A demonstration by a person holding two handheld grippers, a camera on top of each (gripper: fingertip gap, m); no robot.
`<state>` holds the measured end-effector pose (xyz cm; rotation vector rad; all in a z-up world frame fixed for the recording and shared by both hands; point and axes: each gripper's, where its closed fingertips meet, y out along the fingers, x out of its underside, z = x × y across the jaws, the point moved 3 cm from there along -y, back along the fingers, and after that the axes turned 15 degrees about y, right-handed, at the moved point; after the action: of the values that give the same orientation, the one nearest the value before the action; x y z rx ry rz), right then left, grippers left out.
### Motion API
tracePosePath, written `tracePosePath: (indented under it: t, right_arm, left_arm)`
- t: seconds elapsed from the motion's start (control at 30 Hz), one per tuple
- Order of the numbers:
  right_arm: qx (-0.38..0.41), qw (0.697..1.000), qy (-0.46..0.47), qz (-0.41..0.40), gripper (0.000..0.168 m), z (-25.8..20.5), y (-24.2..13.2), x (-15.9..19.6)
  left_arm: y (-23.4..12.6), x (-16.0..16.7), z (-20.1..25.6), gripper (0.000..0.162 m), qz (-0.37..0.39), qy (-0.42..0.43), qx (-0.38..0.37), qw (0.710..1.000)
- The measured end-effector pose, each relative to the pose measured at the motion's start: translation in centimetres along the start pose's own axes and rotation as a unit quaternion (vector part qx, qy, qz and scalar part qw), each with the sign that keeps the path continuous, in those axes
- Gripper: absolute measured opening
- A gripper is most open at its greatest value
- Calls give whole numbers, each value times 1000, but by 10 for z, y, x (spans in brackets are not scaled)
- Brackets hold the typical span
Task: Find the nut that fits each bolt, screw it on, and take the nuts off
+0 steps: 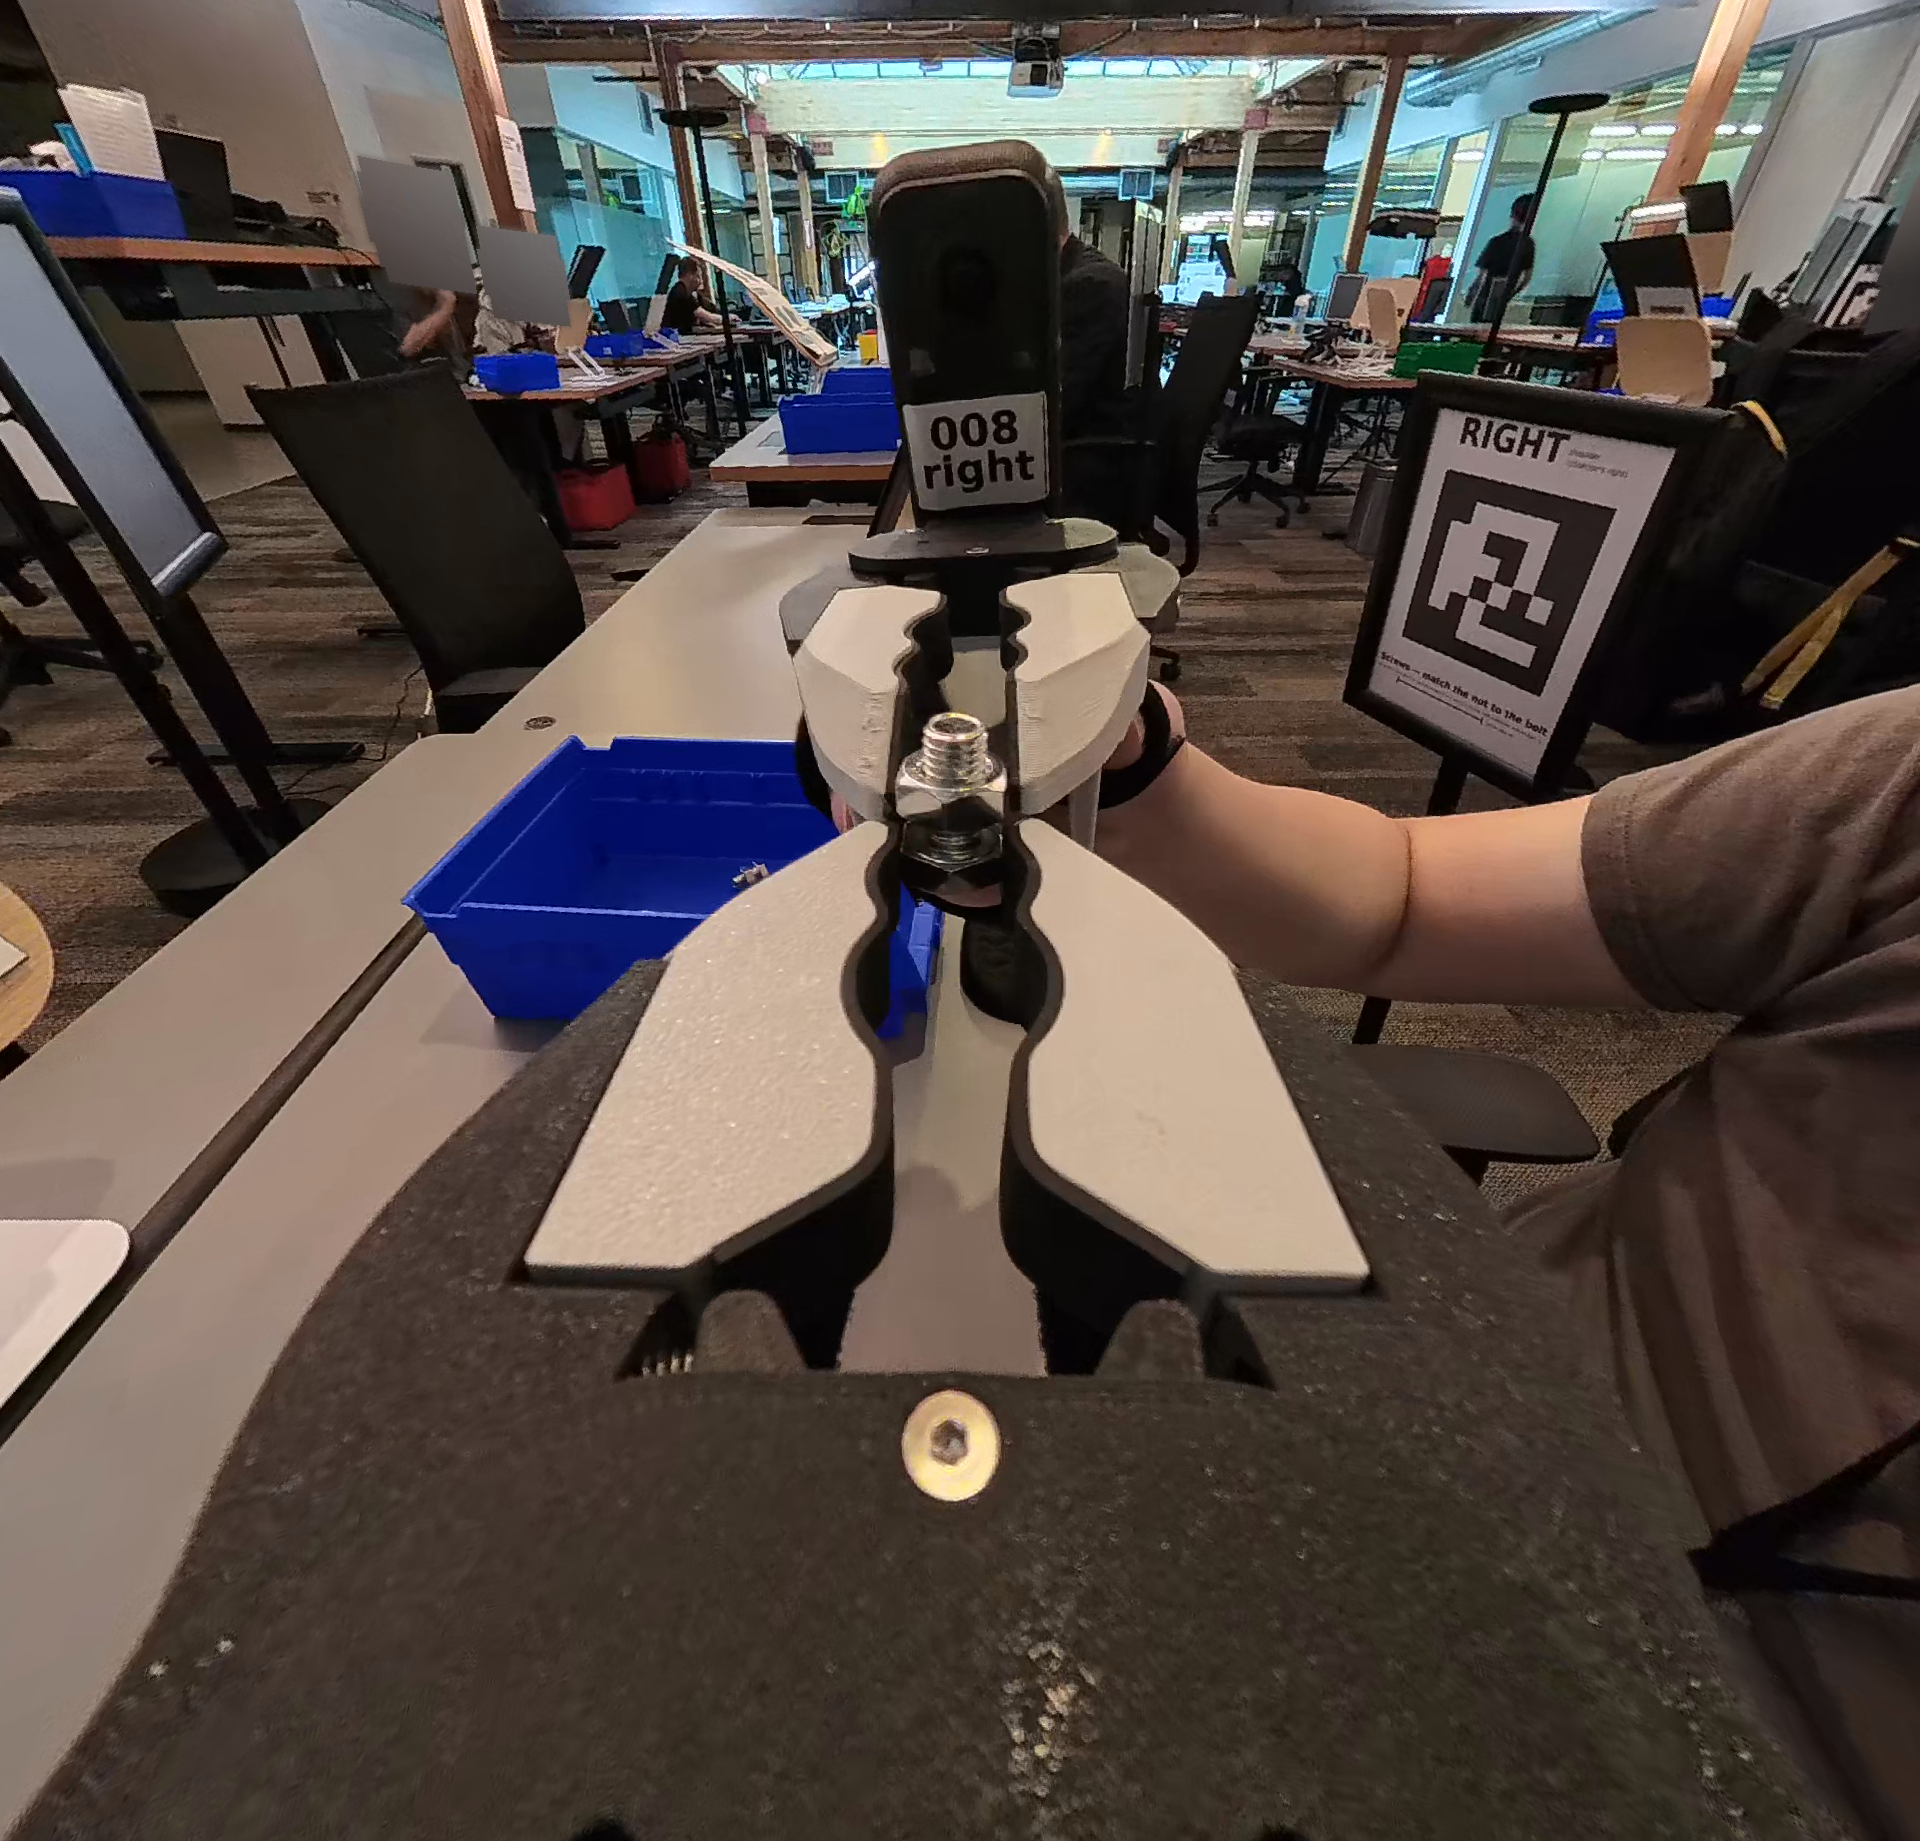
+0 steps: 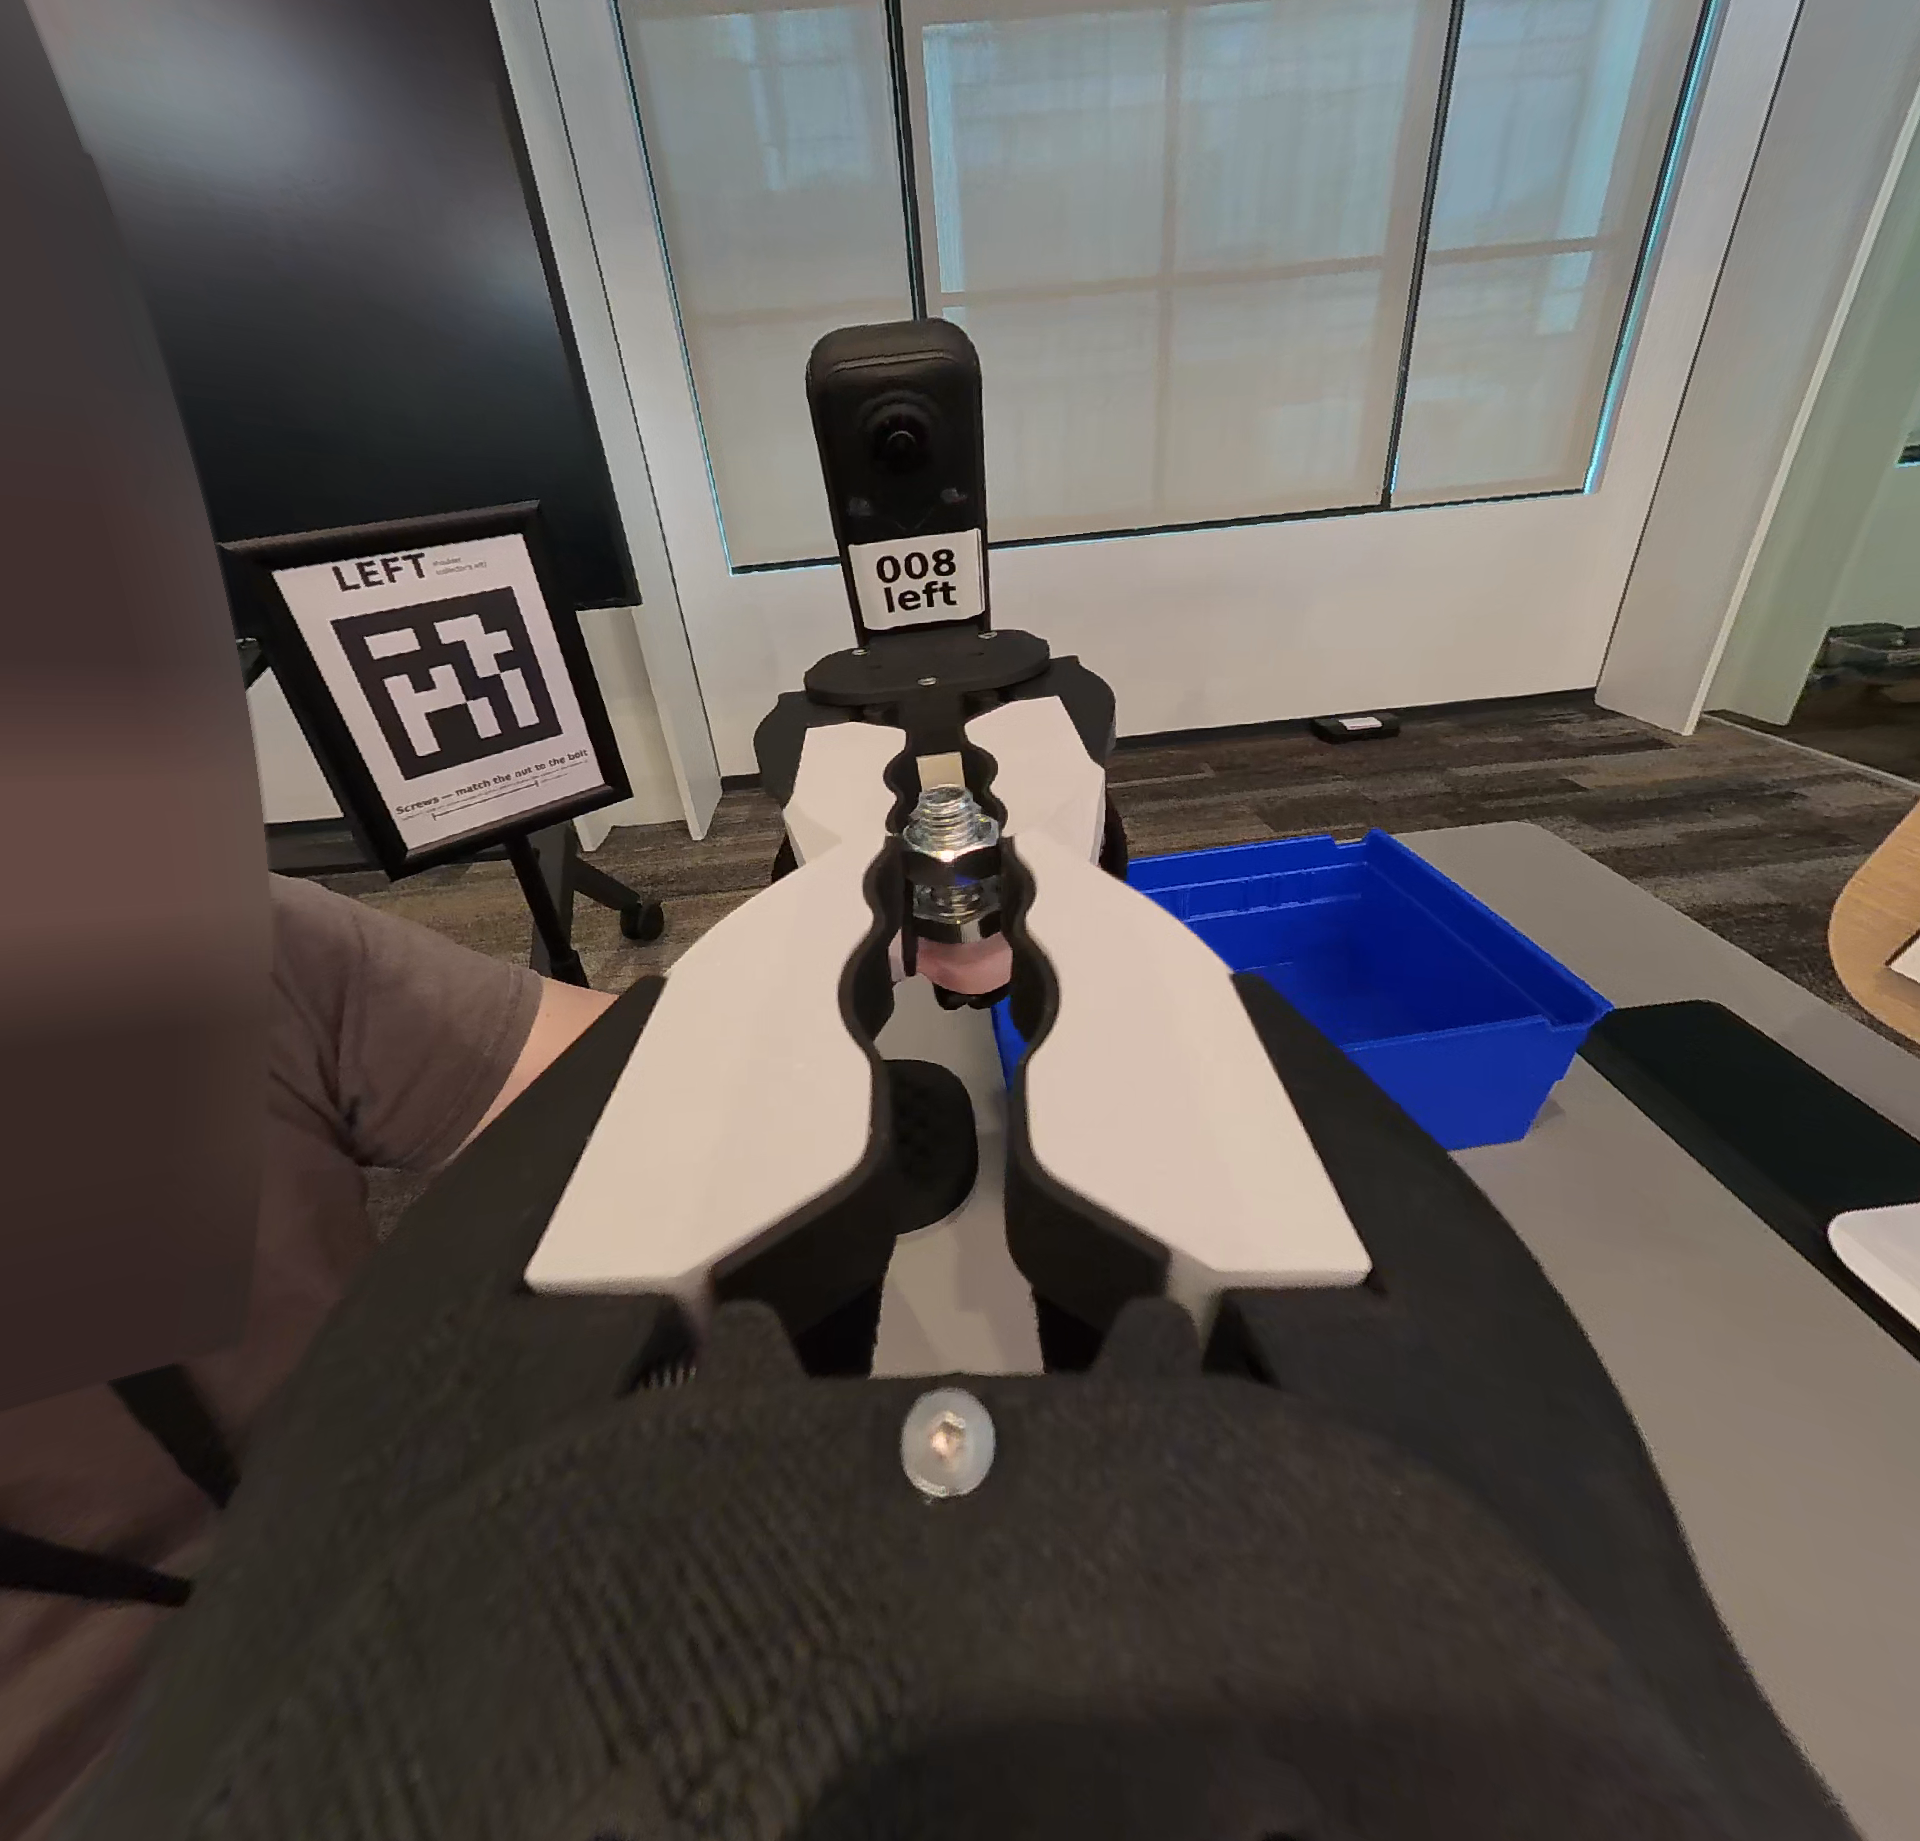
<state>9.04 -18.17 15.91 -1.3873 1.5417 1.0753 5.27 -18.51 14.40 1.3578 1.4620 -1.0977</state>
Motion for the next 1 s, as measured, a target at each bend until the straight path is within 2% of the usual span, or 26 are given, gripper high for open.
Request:
tracePosePath:
  t: [0.17, 0.33, 0.43, 0.53, 0.6, 0.67, 0.77, 0.87, 1.0]
  right_arm:
    - [-7, 1000, 8, 0, 18, 2, -1, 1]
    - [-6, 1000, 24, 18, 18, 12, -8, 1]
    - [-1, 999, 32, 38, 18, 21, -23, -2]
    - [68, 997, 21, 43, 18, 42, -62, -3]
    - [173, 984, 24, 25, 18, 71, -106, 1]
    - [308, 949, 61, -39, 18, 109, -157, 16]
    - [466, 862, 135, -147, 18, 157, -229, 47]
    - [534, 779, 232, -234, 19, 193, -278, 84]
    - [567, 680, 317, -340, 19, 218, -317, 131]
  left_arm:
    - [1, 2, 1, 18, -1, 0, 9, 1000]
    - [1, 7, -9, 56, -8, 6, -26, 1000]
    - [-6, 15, -17, 64, -42, 16, -45, 998]
    - [-19, 15, -25, 62, -48, 12, -65, 997]
    - [-27, 10, -27, 59, -39, 12, -77, 996]
    - [-32, 6, -27, 58, -36, 15, -82, 996]
    - [-32, 5, -25, 57, -44, 16, -77, 996]
    - [-30, 6, -22, 56, -47, 13, -71, 996]
    - [-27, 9, -20, 56, -57, 9, -61, 996]
